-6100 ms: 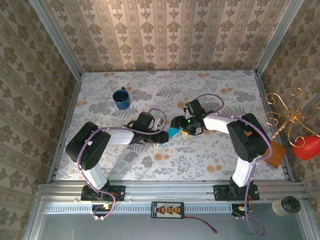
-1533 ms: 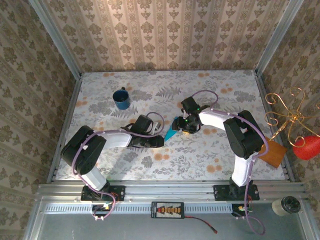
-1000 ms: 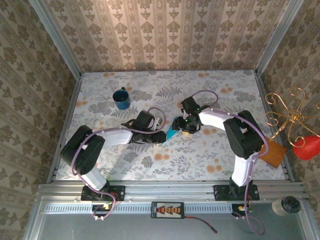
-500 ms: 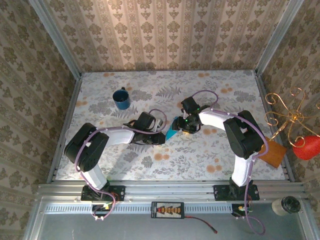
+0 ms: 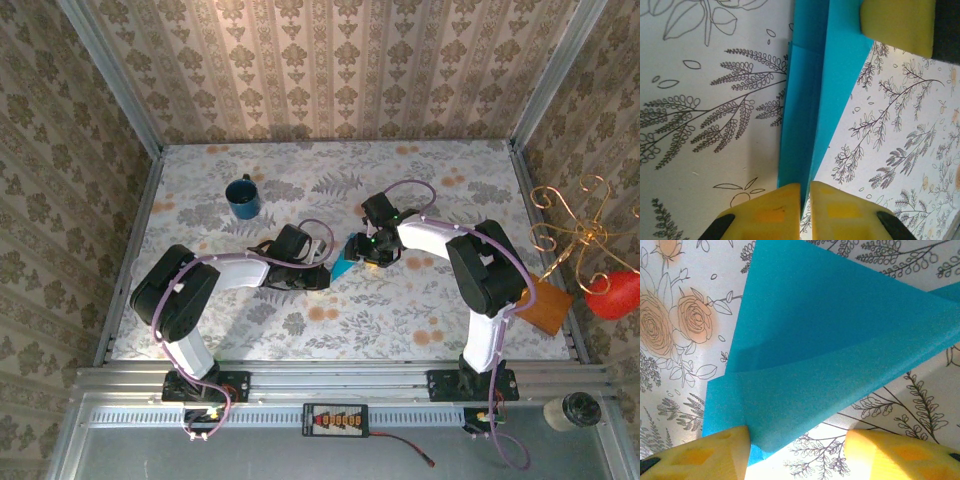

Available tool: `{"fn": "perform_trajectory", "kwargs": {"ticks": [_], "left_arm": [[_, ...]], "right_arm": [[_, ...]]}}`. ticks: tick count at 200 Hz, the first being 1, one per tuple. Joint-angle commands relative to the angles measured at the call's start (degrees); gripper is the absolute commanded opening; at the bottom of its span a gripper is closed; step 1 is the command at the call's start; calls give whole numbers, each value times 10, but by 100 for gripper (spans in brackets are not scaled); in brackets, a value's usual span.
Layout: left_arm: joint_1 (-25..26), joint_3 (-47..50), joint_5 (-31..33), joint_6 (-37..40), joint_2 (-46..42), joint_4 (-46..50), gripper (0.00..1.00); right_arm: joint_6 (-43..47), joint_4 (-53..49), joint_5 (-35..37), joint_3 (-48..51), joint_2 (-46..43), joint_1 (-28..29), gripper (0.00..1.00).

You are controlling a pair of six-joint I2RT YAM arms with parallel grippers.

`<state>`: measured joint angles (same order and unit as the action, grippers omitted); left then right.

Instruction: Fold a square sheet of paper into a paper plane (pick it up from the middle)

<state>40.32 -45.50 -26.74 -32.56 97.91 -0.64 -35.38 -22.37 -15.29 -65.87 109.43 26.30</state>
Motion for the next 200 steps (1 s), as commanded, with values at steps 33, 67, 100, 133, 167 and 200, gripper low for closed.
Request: {"fn": "perform_trajectory", "kwargs": {"ticks": [33, 67, 100, 133, 167, 200], "left_arm": [[-1, 0, -3, 11, 5, 3, 8], [-1, 0, -3, 10, 0, 6, 8], [-2, 7, -2, 7, 1, 6, 9], [-3, 0, -2, 2, -21, 11, 13], [-3, -22, 25, 9, -59, 36, 25], [4, -41, 40, 13, -38, 44, 40]], "right_arm": [[-6, -29, 70, 31, 103, 0, 59], [-7, -33, 69, 26, 111, 0, 59], [-8, -36, 73, 24, 116, 0, 59], [-7, -40, 72, 20, 122, 0, 59], [-5, -41, 70, 17, 123, 0, 59], [-6, -40, 69, 16, 126, 0, 59]]}}
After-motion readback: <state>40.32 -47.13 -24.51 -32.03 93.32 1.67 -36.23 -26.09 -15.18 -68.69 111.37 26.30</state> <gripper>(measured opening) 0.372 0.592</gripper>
